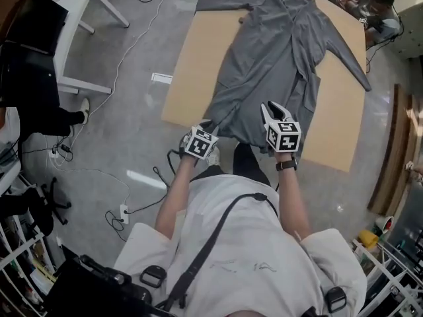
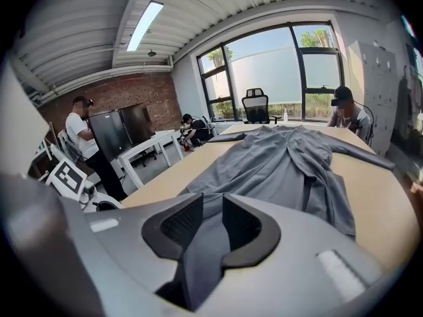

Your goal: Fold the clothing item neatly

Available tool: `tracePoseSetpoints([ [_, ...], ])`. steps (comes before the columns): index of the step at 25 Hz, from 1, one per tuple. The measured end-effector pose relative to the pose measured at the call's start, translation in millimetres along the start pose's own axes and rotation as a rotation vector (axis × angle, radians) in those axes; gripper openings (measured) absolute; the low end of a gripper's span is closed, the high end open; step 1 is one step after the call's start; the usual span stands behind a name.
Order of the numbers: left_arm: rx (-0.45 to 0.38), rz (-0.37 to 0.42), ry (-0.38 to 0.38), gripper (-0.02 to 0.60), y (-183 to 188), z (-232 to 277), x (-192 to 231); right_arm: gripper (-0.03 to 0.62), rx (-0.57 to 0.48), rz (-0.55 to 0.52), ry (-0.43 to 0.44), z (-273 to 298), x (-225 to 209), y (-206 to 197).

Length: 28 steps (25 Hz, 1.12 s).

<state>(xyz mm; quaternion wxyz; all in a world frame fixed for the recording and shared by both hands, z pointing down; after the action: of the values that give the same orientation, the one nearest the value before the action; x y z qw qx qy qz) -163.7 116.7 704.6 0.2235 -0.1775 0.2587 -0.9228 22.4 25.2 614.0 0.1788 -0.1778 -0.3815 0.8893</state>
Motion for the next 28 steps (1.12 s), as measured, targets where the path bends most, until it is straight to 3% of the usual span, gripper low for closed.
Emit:
tracePoseSetpoints([
  [5, 0.041, 0.016, -0.022, 0.09, -15.4, 12.9, -3.7, 0.095, -0.027, -0.005, -0.041, -23.9, 9.8, -5.7],
  [8, 0.029, 0.019, -0.01, 0.012, -16.9, 13.9, -3.0, 0.095, -0.041, 0.005, -0.084, -38.1, 4.2, -10.3],
  [13, 0.003, 0.029, -0.032, 0.006, -8.1, -0.8, -9.2, 0.095, -0.031, 0.035, -0.12, -55.1, 2.8, -26.0],
  [20, -0.05, 0.029, -0.25, 0.006, 28.9, -44.4, -59.4, 0.095, -0.065, 0.092, -0.165, -68.0, -0.4, -43.3],
  [28, 0.018, 0.113, -0.438, 0.008, 46.6, -36.1, -139.3, 0.095, -0.123, 0.191, -0.287, -109.9, -29.5, -50.8],
])
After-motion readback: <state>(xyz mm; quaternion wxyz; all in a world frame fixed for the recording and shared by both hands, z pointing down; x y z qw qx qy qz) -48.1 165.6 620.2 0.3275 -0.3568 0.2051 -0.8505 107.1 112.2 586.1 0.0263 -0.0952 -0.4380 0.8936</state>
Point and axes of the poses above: the fingertips, and each gripper's own axes: z forward along the fingers, x to its left, y out of its top, the point moved 2 cm from there along -z, backward along the fingers, and after that the axes turned 1 degree about -z, right-handed, at the moved point
